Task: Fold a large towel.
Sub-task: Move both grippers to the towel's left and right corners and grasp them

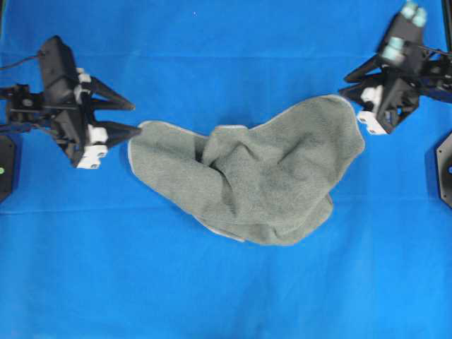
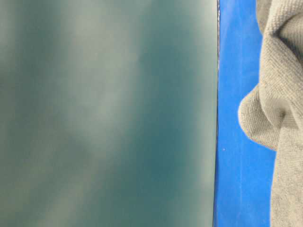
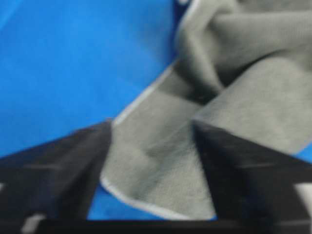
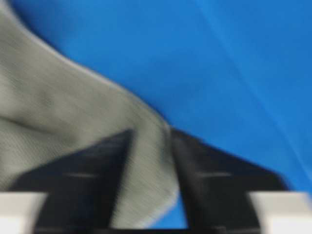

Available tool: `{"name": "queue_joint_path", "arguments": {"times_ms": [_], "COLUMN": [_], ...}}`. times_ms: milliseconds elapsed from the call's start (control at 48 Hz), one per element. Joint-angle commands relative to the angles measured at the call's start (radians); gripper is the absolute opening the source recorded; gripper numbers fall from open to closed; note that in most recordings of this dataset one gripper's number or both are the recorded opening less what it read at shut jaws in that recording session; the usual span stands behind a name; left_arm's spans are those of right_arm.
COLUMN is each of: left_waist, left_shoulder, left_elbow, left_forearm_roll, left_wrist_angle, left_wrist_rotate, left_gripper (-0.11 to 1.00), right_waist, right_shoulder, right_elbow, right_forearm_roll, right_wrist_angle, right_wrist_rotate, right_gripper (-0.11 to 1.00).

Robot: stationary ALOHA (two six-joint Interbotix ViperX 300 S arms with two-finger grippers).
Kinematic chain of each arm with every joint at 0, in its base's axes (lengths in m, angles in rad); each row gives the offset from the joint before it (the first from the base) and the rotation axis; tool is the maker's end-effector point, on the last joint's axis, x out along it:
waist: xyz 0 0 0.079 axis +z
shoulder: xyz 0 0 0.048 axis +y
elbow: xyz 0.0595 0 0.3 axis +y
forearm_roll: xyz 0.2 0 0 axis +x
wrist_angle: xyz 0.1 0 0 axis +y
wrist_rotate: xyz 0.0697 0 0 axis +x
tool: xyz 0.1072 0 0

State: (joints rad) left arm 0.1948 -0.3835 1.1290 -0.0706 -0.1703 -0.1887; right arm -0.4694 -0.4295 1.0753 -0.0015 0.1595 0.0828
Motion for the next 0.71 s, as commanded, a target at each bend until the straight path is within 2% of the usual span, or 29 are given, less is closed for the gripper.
{"name": "queue_joint_path", "arguments": {"times_ms": [0,42,83,167,417,688], "left_waist": [0.008,0.008,0.008,0.015,0.037,0.037], "left_shoulder": [0.069,0.103,0.137,0.213,0.383,0.459], "left_elbow": [-0.034,-0.038,-0.044,-0.055,-0.058,-0.067], "left_forearm_roll": [0.005,0.012,0.015,0.015,0.015,0.015], "left_wrist_angle": [-0.015,-0.025,-0.038,-0.081,-0.161,-0.158], "left_wrist_rotate": [0.003,0.003,0.005,0.003,0.003,0.005], "left_gripper": [0.76,0.85,0.88,0.88,0.88,0.88], "right_waist": [-0.023,-0.034,-0.044,-0.057,-0.057,-0.009], "right_shoulder": [0.069,0.1,0.129,0.183,0.288,0.321], "right_elbow": [-0.02,-0.02,-0.02,-0.02,-0.025,-0.038], "right_forearm_roll": [-0.017,-0.026,-0.031,-0.037,-0.04,-0.032], "right_wrist_angle": [-0.017,-0.028,-0.043,-0.084,-0.143,-0.138], "right_wrist_rotate": [-0.002,-0.002,-0.002,-0.002,-0.002,0.002], "right_gripper": [0.6,0.66,0.67,0.63,0.64,0.64]}}
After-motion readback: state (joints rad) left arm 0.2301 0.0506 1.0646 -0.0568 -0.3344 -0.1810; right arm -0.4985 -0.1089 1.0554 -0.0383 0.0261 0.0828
